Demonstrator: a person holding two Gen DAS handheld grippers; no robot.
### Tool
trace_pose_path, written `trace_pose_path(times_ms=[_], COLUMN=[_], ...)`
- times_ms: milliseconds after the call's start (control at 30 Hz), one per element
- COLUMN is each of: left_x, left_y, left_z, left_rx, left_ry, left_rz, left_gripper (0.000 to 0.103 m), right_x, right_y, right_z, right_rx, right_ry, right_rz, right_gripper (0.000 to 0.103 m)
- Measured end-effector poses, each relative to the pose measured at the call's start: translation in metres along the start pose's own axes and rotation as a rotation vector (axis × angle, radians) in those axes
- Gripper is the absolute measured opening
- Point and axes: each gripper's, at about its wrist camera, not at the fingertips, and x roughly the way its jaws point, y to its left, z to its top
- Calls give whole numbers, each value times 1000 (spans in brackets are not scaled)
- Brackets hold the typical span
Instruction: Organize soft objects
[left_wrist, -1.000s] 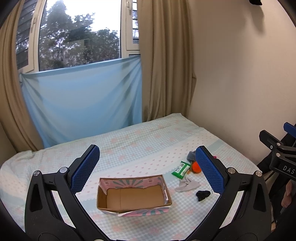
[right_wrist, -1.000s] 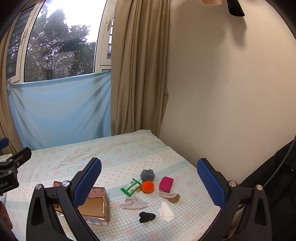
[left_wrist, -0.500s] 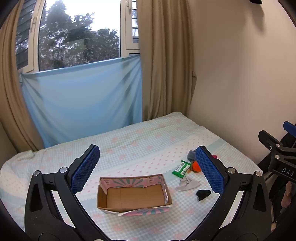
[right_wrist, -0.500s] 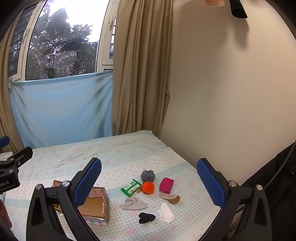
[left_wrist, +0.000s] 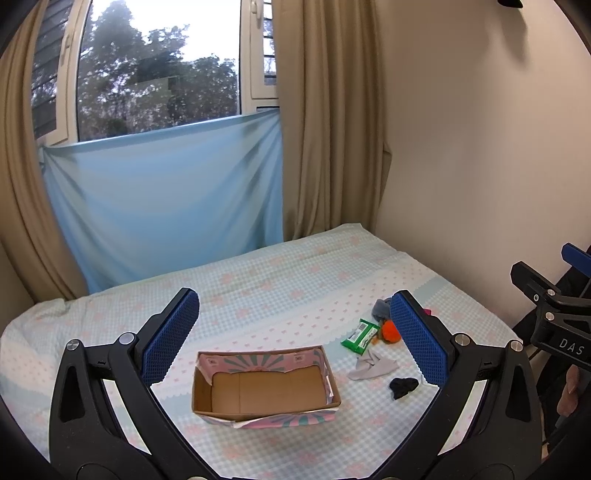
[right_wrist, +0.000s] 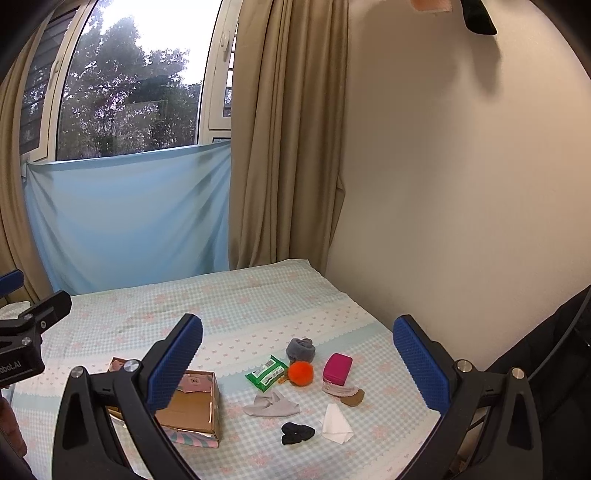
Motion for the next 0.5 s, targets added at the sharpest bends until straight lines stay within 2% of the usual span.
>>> trace_pose_path(times_ms=[500], left_x=[-4], left_y=[-1], left_z=[-2], left_rx=[2], left_ry=[-7], left_rz=[1], left_gripper=[102], right_x=[-4], right_y=[0], right_z=[-3], right_rx=[17], right_ry=[-11], right_rz=[11], right_gripper=[103])
